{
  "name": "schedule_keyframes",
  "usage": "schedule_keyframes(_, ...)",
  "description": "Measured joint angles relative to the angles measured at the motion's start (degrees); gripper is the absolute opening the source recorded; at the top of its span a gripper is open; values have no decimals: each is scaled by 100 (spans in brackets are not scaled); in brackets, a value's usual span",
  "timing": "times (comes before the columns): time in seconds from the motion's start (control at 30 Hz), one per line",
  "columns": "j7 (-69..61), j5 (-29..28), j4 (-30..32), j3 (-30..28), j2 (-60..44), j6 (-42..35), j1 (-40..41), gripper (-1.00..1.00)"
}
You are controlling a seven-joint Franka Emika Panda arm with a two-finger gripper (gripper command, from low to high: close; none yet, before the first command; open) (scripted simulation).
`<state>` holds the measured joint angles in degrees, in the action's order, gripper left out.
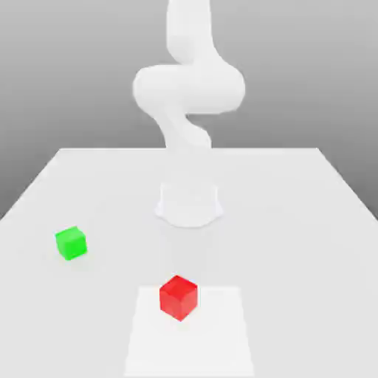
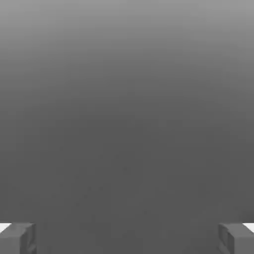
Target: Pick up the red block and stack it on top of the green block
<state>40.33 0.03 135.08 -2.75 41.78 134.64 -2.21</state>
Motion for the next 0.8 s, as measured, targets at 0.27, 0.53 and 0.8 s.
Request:
schedule_keyframes(0.27,-2092,58,1190,-851,-1560,1053,-698,0)
schedule_keyframes(0.53,-4305,-51,2481,-1346,-3334,2241,-1096,0)
schedule_keyframes(0.8,-5454,552,2714,-1149,-4695,3295,-1048,0)
